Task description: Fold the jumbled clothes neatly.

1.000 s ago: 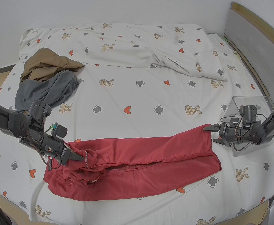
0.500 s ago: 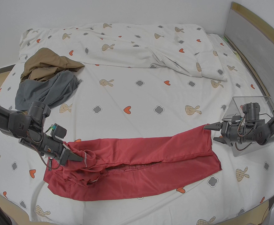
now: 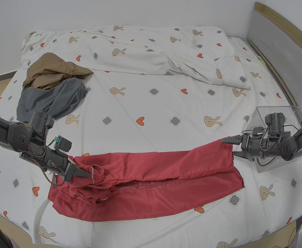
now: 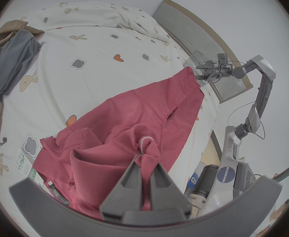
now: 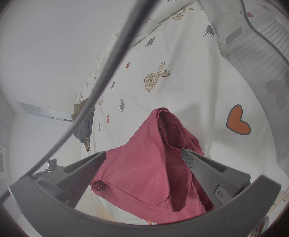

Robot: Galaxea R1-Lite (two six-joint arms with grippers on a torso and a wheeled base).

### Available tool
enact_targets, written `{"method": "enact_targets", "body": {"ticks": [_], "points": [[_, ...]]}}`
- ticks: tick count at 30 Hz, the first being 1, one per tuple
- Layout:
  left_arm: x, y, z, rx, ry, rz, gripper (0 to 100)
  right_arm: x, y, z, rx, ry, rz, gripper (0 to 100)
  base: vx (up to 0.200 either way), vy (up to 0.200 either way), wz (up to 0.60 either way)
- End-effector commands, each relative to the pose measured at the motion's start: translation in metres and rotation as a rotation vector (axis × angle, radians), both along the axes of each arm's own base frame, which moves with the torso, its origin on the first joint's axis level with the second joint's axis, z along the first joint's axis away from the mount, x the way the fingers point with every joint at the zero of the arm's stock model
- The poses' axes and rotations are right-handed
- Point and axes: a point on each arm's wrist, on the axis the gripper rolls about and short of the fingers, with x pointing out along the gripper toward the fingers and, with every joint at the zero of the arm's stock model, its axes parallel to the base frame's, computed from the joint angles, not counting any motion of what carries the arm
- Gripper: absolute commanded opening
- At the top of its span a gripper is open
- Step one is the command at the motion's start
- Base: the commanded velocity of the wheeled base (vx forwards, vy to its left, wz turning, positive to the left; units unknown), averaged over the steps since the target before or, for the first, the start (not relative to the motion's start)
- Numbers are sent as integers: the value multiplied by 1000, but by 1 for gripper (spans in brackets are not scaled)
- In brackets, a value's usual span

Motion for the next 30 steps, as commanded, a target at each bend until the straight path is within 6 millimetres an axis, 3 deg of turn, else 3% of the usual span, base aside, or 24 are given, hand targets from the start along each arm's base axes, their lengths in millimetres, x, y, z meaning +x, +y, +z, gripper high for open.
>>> {"method": "enact_targets", "body": {"ticks": [1,18,30], "points": [[0,1,1,0,-3,2,0,3,-2,-5,0,11,-5,100,0,0,0],[0,1,0,0,-1,2,0,3,11,-8,2,20,31,100,0,0,0],[0,1,-1,1,3,1,0,18,2,-16,-4,20,1,100,0,0,0]]}}
